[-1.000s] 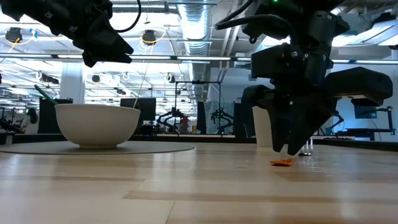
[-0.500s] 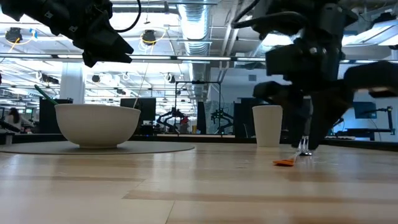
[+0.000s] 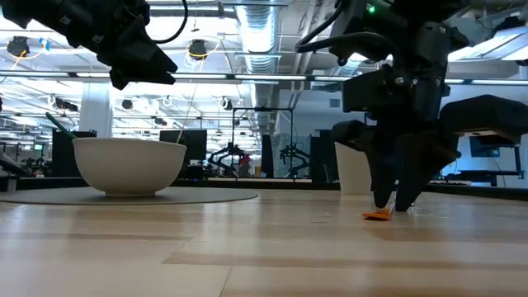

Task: Pick & Place Utensil
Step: Put the orange fork into the white bowl

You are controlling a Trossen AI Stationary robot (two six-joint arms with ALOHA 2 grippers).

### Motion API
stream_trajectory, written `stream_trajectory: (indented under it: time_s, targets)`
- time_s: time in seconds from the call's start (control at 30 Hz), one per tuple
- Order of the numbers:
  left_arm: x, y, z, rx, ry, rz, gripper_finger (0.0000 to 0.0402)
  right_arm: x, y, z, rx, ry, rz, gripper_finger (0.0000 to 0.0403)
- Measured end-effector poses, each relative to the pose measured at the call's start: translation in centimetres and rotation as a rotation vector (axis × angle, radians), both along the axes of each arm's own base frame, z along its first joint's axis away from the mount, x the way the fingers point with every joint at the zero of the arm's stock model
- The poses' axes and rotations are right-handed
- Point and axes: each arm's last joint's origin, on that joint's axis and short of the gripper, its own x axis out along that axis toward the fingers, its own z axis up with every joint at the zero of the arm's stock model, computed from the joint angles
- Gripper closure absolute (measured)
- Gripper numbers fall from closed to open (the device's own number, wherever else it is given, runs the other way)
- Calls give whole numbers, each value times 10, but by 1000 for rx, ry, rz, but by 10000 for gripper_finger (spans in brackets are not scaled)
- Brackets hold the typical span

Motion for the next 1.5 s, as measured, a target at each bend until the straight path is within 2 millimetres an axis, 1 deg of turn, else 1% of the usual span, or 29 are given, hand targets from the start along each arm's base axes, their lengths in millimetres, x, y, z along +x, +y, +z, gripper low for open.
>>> stream_trajectory:
  time_s: [0.1,0.17,0.23,0.37,0.4,0.53,0.6,0.7,0.83,1.0,1.2,1.3,1.4,1.5]
  targets:
    - [0,0,-1,1,5,0,239,1,-1,1,15,1,-4,295]
    - [0,0,-1,1,5,0,239,3,-2,1,18,0,-9,304]
    - [0,0,-1,1,5,0,239,5,-1,3,21,-5,-5,324]
    - [0,0,-1,1,5,0,239,11,1,7,50,-24,32,385]
    - [0,0,-1,1,5,0,239,14,1,9,51,-39,33,392]
    - [0,0,-1,1,5,0,239,27,4,21,79,-117,-7,385]
    - [0,0,-1,1,5,0,239,35,5,28,98,-168,-28,389]
    - [0,0,-1,-1,3,1,239,48,4,40,119,-261,-35,398]
    - [1,0,0,-7,-2,3,239,61,1,55,138,-348,-58,390]
    - [1,0,1,-47,-31,19,239,72,-9,65,147,-465,-160,396]
    - [3,0,4,-57,-65,20,239,89,-25,74,184,-653,-208,398]
    - [4,-1,9,-88,-121,27,239,95,-33,82,200,-748,-222,394]
    - [7,-1,20,-109,-239,22,239,98,-40,86,218,-797,-254,395]
    - [9,-4,31,-59,-340,-13,239,101,-44,92,246,-865,-278,399]
